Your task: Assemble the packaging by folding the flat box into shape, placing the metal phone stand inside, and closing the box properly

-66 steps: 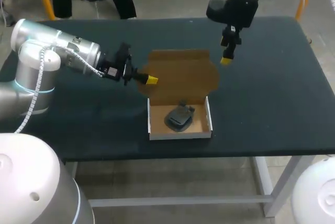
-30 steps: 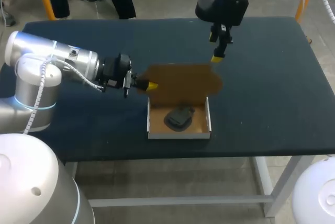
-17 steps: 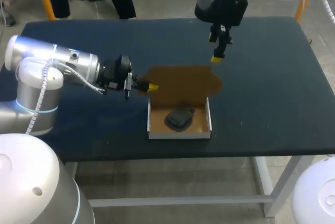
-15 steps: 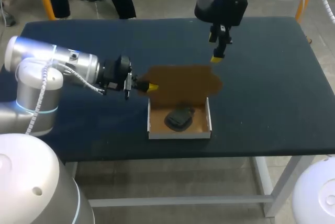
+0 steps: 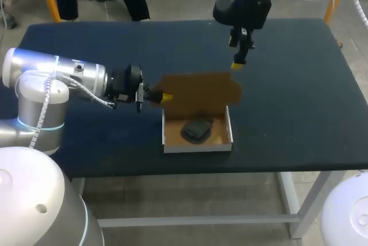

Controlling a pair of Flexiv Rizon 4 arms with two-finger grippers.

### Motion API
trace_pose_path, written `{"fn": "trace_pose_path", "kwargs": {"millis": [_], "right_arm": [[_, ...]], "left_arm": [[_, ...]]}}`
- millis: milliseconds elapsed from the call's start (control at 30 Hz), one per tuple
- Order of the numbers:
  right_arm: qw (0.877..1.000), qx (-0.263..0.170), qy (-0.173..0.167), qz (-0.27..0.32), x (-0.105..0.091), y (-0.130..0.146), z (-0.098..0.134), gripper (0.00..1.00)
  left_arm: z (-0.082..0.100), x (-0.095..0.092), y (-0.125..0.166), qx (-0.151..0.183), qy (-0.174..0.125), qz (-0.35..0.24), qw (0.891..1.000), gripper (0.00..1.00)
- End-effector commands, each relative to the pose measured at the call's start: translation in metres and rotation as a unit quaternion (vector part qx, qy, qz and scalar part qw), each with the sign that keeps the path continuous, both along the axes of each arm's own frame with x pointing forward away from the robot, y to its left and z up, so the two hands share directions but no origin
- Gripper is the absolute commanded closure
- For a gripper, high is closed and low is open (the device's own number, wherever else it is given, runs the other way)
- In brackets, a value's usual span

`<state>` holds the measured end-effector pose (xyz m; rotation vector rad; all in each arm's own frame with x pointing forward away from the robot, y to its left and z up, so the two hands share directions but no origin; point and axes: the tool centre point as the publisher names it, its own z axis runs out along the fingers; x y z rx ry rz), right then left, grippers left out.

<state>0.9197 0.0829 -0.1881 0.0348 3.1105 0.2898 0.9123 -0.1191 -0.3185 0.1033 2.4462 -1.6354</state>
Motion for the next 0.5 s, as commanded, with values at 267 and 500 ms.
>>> {"fn": "trace_pose_path", "kwargs": {"millis": [267,500], "right_arm": [[1.000,0.003,-0.021,0.012,0.013,0.012,0.010,0.00],[0.999,-0.009,-0.038,0.015,0.031,0.026,0.006,0.00]], "left_arm": [[-0.001,-0.002,0.001,-0.001,0.000,0.000,1.000,1.00],[-0.001,-0.002,0.001,-0.001,0.000,0.000,1.000,1.00]]}}
